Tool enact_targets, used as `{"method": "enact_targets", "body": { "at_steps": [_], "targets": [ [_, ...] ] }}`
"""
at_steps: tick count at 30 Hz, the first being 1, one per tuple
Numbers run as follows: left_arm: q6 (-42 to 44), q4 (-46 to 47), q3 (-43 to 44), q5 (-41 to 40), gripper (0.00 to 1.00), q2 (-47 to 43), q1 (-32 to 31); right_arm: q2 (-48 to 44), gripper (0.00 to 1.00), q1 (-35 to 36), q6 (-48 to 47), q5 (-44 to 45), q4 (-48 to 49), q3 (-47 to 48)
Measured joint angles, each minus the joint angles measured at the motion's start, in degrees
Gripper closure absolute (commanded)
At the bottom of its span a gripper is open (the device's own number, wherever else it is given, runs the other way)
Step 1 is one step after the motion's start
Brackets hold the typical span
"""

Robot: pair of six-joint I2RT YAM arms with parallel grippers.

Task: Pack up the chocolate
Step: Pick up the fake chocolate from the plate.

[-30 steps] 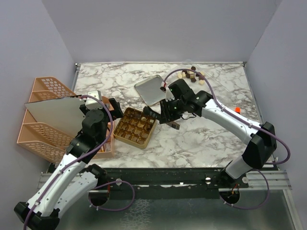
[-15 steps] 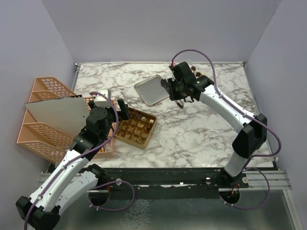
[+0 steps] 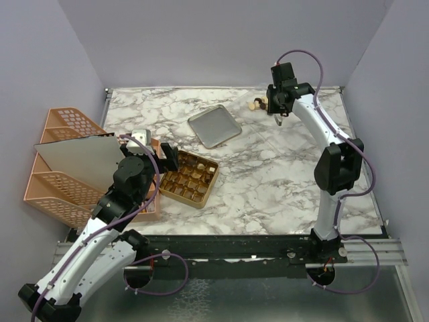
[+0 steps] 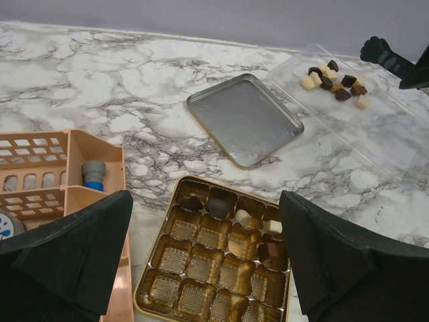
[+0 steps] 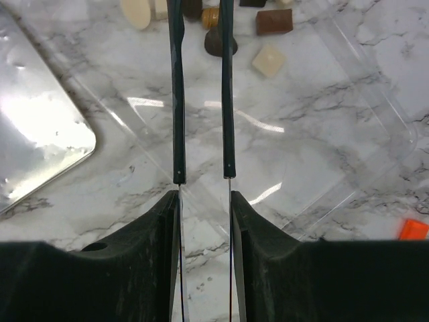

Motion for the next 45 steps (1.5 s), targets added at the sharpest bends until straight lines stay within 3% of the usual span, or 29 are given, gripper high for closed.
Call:
{"method": "enact_targets", "body": {
  "at_steps": [9,45],
  "targets": [
    [0.1,0.0,-0.1,0.0,0.01,-0.7,-1.8,5.5,0.63,-3.6,-0.5,1.3,-1.6,3.6],
    [0.3,0.0,-0.2,-0.1,0.01,-1.2,-2.1,9.3,0.60,-6.0,-0.1,2.9,-0.3,-2.7]
  ]
}}
